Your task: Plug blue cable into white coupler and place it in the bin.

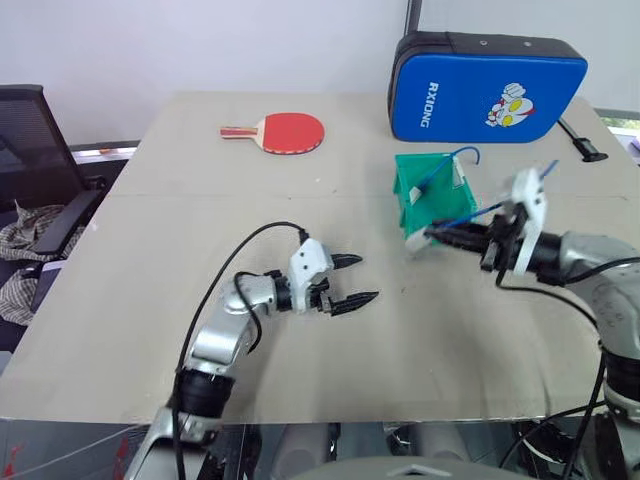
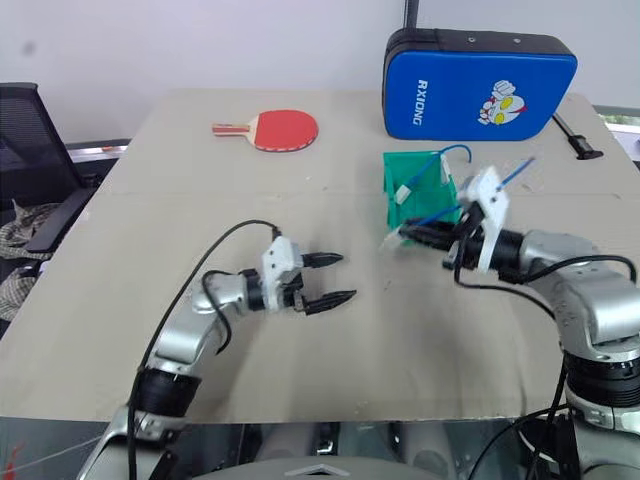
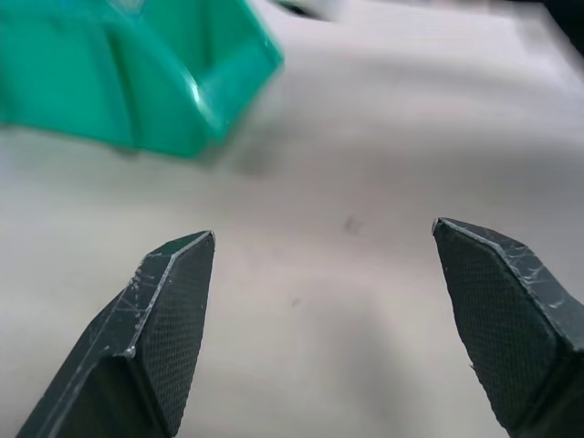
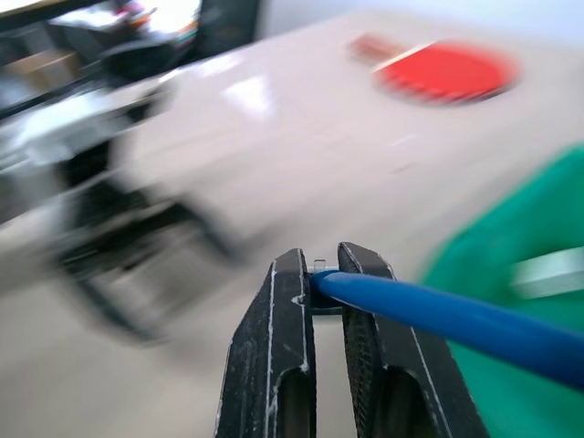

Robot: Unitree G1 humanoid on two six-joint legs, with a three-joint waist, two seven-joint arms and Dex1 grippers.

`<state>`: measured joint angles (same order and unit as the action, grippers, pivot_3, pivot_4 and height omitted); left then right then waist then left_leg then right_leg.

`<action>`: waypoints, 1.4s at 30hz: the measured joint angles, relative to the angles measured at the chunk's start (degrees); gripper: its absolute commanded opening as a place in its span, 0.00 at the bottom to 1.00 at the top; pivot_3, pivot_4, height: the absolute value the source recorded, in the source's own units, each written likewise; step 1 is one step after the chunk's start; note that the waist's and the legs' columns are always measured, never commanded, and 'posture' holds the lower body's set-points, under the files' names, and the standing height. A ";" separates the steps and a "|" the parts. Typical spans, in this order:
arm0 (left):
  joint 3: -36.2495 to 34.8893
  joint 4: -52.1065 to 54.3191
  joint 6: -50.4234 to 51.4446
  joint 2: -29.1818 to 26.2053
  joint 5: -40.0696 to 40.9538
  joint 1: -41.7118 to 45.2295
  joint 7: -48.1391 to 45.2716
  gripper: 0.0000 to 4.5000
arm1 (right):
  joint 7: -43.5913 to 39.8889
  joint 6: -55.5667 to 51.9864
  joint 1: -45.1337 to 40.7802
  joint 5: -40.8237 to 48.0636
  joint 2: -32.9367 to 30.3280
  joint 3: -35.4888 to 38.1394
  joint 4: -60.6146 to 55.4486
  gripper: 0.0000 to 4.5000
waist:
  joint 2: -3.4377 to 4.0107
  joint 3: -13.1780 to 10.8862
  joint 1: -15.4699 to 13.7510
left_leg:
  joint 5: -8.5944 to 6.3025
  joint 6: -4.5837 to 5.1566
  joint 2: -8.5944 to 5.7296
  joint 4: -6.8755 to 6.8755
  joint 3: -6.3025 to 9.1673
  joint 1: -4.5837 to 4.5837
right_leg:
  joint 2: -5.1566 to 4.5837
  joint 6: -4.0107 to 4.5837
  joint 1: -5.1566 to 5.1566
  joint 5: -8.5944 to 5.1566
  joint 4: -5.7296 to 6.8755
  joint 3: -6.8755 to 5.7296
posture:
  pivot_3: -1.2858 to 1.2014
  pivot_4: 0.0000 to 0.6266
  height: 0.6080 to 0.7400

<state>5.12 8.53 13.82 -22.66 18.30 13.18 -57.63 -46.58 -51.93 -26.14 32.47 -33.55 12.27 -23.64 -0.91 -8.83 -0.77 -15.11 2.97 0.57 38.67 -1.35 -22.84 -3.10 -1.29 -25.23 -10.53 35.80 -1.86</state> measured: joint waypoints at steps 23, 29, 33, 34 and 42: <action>-6.59 13.47 5.09 -3.58 10.47 -7.94 6.98 0.92 | -1.05 5.57 -22.02 -11.44 -1.74 -12.77 43.53 0.99 | 0.03 -0.12 -0.31 | 0.00 0.01 -0.05 -0.17 -0.23 -0.04 | 0.22 -0.01 -0.08 0.23 -0.08 0.13 | 0.52 0.24 0.93; -5.77 12.82 4.83 -3.59 10.38 -7.44 7.44 0.92 | -2.82 4.71 -7.57 -9.04 -9.48 -7.67 27.45 0.99 | 0.01 -0.14 -0.03 | 0.00 0.02 -0.11 -0.17 -0.18 -0.04 | 0.17 -0.07 -0.06 0.19 -0.08 0.11 | 0.52 0.24 0.93; -5.27 10.67 4.81 -3.75 10.40 -5.90 7.29 0.92 | -3.10 9.08 2.33 -8.49 -11.94 -2.25 17.99 0.99 | 0.02 -0.15 0.09 | 0.00 0.02 -0.05 -0.17 -0.23 0.08 | 0.29 -0.26 -0.06 0.05 -0.01 0.15 | 0.52 0.24 0.93; -5.22 9.69 4.82 -3.83 10.40 -5.75 7.23 0.92 | -3.06 10.48 5.26 -7.64 -11.80 0.07 14.92 0.99 | 0.02 -0.15 0.06 | 0.00 0.02 -0.02 -0.17 -0.23 0.09 | 0.33 -0.27 -0.07 0.05 0.01 0.17 | 0.52 0.24 0.93; -7.67 6.44 3.29 -8.86 9.93 -11.91 4.57 0.92 | -6.02 22.26 31.21 -6.37 -10.72 14.03 1.47 0.99 | -0.08 -0.10 -0.11 | -0.01 0.01 0.03 -0.17 -0.24 0.15 | 0.36 -0.08 -0.02 -0.08 0.01 0.19 | 0.52 0.24 0.93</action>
<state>-2.54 14.97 17.11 -31.52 28.24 1.28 -53.06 -52.60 -29.67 5.07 26.10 -44.28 26.31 -22.17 -0.99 -8.94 -0.88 -15.11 2.98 0.60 38.50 -1.59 -22.69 -2.74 -1.37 -25.25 -10.61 35.82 -1.67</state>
